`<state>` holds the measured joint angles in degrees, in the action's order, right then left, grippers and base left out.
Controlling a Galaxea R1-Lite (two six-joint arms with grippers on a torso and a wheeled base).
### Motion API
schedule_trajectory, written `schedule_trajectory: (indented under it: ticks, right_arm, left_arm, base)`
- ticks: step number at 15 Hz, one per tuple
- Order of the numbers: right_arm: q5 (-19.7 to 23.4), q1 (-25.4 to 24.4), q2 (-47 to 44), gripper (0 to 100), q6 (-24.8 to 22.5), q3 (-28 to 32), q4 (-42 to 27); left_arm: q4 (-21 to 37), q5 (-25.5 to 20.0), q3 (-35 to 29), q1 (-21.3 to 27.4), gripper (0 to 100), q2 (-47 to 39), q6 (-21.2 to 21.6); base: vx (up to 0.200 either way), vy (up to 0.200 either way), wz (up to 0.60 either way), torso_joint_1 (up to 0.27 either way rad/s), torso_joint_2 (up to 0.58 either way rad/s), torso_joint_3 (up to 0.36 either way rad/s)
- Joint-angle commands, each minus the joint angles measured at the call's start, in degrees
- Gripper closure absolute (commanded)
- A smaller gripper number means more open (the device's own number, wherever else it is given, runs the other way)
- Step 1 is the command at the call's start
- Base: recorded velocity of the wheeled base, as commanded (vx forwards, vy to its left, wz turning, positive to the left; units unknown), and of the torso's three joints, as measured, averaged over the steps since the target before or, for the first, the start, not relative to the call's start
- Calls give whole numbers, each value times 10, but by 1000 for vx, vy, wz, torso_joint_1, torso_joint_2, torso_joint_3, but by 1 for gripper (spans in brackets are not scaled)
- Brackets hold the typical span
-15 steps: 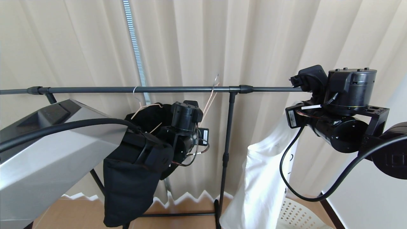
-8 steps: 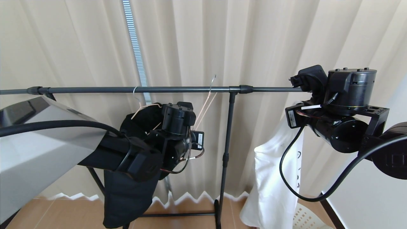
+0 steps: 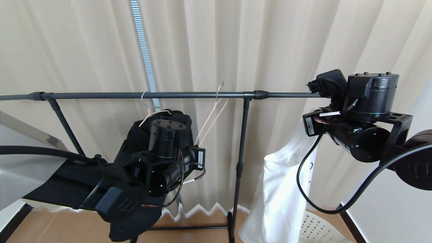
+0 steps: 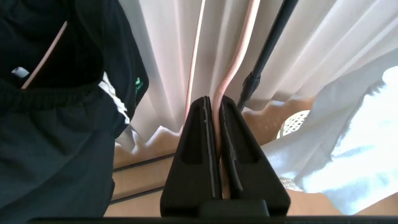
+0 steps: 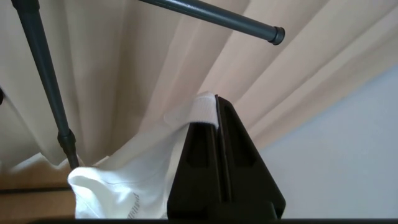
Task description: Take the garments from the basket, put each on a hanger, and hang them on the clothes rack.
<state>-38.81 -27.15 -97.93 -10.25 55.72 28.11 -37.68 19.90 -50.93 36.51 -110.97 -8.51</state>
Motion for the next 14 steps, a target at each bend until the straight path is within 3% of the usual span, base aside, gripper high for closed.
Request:
schedule_trajectory:
  ticks: [1, 12, 14]
  right_arm:
    - [0, 0, -1, 100, 0, 0, 0]
    - [0, 0, -1, 100, 0, 0, 0]
    - [0, 0, -2, 100, 0, 0, 0]
  left_arm:
    - [-25, 0, 46, 1, 100, 30, 0]
    - [-107, -9, 201, 0, 100, 105, 0]
    - [-132, -83, 250, -2, 100, 139, 0]
  base:
    - [0, 0, 0, 0, 0, 0]
    - [0, 0, 0, 0, 0, 0]
    - [0, 0, 0, 0, 0, 0]
